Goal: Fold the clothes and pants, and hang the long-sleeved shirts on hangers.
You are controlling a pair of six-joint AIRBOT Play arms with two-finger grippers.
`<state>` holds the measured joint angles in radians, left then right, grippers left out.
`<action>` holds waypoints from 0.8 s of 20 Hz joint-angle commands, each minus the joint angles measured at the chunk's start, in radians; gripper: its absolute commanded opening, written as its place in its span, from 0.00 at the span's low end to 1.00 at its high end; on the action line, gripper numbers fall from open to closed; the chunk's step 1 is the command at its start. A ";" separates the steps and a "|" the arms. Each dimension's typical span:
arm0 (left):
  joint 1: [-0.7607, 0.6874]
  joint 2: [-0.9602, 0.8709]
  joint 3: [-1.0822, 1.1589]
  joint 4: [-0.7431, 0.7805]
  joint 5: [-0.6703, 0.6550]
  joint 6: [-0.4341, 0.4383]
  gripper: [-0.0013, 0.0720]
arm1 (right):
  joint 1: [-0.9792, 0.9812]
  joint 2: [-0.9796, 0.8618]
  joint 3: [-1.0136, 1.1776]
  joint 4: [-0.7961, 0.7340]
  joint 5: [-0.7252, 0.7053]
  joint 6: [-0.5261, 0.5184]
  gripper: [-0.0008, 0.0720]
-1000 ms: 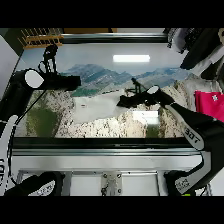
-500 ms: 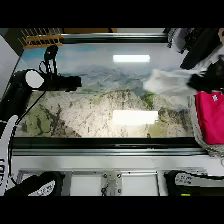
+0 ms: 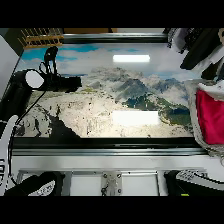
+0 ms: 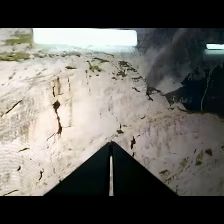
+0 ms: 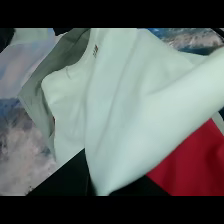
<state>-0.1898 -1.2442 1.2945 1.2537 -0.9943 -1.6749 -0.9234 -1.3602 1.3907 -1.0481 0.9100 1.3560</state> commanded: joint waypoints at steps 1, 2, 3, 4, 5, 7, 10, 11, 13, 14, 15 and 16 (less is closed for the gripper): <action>-0.001 0.000 0.000 0.000 -0.002 -0.002 0.03 | -0.032 0.031 0.000 -0.004 0.078 0.034 0.03; -0.001 0.000 0.000 0.000 -0.001 -0.002 0.03 | -0.032 0.040 -0.002 -0.005 0.112 0.042 0.03; -0.001 0.000 0.000 0.000 -0.001 -0.002 0.03 | -0.032 0.051 -0.002 -0.010 0.151 0.048 0.03; -0.001 0.000 0.000 0.001 -0.001 -0.002 0.03 | -0.032 0.063 -0.003 -0.028 0.184 0.060 0.03; -0.001 0.000 0.000 0.000 -0.001 -0.002 0.03 | -0.031 0.078 -0.007 -0.072 0.212 0.098 0.03; -0.001 0.000 0.000 0.001 -0.001 -0.002 0.03 | -0.031 0.112 -0.037 -0.194 0.243 0.188 0.03; -0.001 0.000 0.000 0.001 -0.001 -0.001 0.03 | -0.031 0.146 -0.117 -0.307 0.266 0.228 0.03; -0.001 0.000 0.000 0.001 -0.003 -0.001 0.03 | -0.031 0.149 -0.146 -0.312 0.264 0.227 0.03; -0.001 0.000 0.000 0.002 -0.016 -0.001 0.03 | -0.031 0.148 -0.193 -0.325 0.249 0.226 0.03; -0.001 0.000 0.000 0.003 -0.025 0.000 0.03 | -0.031 0.148 -0.209 -0.327 0.240 0.219 0.03; -0.001 0.000 0.000 0.003 -0.031 0.000 0.03 | -0.031 0.148 -0.220 -0.333 0.230 0.211 0.04; -0.001 0.000 0.000 0.003 -0.035 0.000 0.03 | -0.031 0.148 -0.226 -0.341 0.223 0.211 0.06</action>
<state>-0.1898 -1.2442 1.2945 1.2549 -1.0138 -1.6772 -0.9539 -1.2167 1.2049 -1.3483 1.1484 1.5646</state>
